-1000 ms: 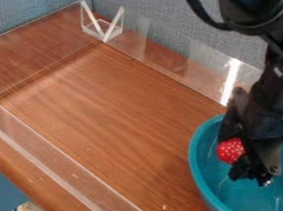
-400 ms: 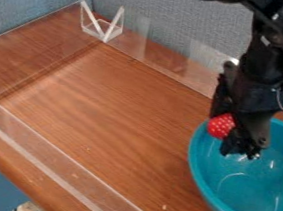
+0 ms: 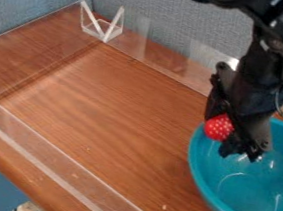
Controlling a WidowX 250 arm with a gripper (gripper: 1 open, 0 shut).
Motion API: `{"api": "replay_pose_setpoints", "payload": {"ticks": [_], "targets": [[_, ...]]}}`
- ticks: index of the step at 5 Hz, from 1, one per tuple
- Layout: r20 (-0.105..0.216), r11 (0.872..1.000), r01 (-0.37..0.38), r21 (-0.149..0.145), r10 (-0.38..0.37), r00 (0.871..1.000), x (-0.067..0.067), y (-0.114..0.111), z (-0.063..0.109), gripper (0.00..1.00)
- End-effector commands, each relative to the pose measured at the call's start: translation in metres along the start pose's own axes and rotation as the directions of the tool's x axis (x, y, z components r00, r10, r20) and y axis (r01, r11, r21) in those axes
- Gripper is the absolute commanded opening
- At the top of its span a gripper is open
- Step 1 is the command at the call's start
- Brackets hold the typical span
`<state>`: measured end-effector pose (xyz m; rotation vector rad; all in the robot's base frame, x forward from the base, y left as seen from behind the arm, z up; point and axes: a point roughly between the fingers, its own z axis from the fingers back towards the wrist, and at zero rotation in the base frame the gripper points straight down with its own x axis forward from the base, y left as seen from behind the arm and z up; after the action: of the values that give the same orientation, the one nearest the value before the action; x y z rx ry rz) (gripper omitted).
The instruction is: Remove the strawberry from inside the blue bowl and put it on the table
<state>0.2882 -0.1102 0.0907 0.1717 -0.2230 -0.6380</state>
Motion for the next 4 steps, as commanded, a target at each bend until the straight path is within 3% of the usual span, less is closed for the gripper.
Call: {"api": "replay_pose_setpoints", "payload": {"ticks": [1,4], "targets": [[0.046,0.997,-0.075,0.027,0.074,0.996,-0.002,0.007,0.010,0.00],[0.062,0.999,-0.026,0.035,0.023,0.998,0.006,0.025,0.053,0.00]]}}
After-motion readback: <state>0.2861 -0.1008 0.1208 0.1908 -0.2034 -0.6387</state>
